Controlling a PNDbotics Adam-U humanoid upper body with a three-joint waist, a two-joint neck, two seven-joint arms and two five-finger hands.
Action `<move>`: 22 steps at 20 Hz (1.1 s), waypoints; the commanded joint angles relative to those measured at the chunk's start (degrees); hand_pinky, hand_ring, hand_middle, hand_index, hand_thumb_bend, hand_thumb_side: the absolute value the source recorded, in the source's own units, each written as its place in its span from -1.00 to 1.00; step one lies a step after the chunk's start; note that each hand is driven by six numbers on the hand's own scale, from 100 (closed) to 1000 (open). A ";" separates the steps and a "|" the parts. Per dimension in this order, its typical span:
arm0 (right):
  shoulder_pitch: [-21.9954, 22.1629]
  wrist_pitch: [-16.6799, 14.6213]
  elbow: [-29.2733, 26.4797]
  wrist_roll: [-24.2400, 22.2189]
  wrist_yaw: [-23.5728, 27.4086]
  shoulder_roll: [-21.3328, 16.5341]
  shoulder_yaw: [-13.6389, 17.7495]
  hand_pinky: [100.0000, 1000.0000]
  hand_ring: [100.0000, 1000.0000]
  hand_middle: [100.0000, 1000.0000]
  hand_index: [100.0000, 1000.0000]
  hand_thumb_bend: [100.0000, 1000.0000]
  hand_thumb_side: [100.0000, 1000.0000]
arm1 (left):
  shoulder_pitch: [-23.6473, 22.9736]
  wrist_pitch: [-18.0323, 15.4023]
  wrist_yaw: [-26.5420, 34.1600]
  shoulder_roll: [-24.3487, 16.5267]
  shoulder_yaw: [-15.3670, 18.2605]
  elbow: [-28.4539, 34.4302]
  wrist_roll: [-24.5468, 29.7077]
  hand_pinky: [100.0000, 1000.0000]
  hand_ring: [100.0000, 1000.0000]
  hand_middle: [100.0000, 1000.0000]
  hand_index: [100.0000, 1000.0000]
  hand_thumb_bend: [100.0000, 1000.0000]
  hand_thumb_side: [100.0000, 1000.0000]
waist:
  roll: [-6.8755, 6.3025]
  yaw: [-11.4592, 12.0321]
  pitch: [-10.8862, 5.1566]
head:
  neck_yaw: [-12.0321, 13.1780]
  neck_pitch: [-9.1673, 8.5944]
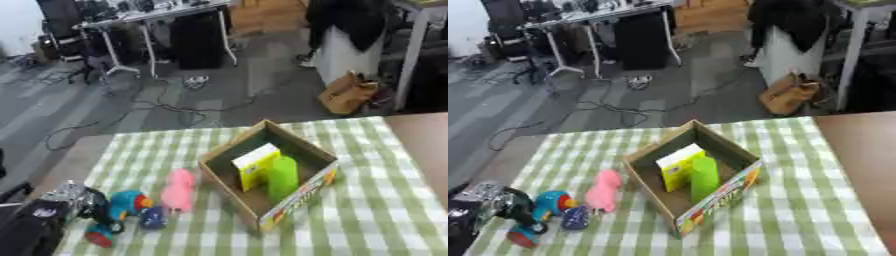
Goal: Pick up objects on the table and place them in the box.
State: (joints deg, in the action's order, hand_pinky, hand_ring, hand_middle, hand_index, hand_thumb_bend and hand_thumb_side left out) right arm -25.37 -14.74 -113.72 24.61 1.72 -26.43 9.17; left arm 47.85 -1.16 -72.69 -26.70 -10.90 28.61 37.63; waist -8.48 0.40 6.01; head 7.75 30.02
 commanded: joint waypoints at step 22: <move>-0.18 0.10 -0.87 0.31 -0.35 -0.73 0.81 0.61 0.76 0.61 0.85 -1.00 1.00 | -5.50 10.99 14.57 2.06 0.97 -2.91 -8.93 -1.00 -1.00 -1.00 -0.62 -1.00 0.77 | 1.63 0.05 -0.93 | -0.05 -0.61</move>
State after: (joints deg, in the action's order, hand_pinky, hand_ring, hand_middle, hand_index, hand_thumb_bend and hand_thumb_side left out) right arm -25.09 -14.60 -113.72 24.78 1.62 -26.43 9.53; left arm 44.81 9.38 -59.08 -26.56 -9.33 28.04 28.45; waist -8.47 0.46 6.01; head 7.73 30.01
